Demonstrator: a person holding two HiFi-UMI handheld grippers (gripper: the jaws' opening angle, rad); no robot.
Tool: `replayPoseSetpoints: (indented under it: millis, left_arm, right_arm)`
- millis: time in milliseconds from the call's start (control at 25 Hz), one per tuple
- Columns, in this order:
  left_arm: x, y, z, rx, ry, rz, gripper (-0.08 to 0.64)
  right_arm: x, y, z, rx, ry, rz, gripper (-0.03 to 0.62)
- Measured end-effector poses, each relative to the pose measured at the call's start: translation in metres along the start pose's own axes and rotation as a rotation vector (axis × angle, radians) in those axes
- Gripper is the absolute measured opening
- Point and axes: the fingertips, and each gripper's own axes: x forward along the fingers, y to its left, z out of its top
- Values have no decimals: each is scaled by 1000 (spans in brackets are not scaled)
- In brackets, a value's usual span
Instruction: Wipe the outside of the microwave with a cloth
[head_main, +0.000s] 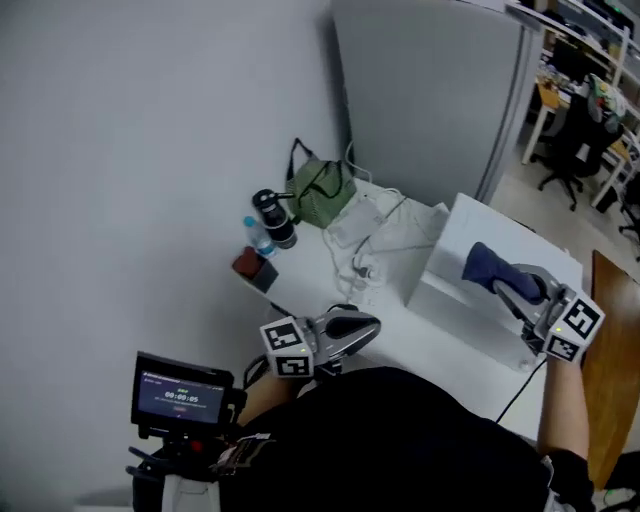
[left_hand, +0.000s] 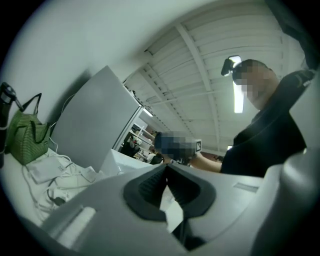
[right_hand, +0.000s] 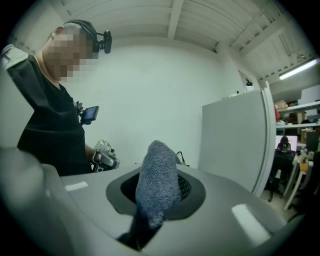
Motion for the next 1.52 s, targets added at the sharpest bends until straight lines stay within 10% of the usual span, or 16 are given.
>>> replayPoseSetpoints:
  millis: [240,560,720,960,1240,1520]
  left_arm:
    - [12,36,26,10,-32,64,3]
    - [-59,84,58,-63,-50,-15,3]
    - [-61,84,46,-21,-70,-13,3]
    - [-63,88,36,-23,-74,50,3]
    - [-113,109,14,-42,-88,191,3]
    - [-125,133,-5,-80,-68,263,3]
  right_arm:
    - [62,-52,20,-43,-2,132,57]
    - [167,-49,31,-103,238,90,57]
    - [173,-88,-8,-380,590,-10,57]
    - [209,-192,-93,-642,1234,106,57]
    - [231,-245,-228,-682,1835,300,57]
    - [214,-258,-322,-693,2157,395,57]
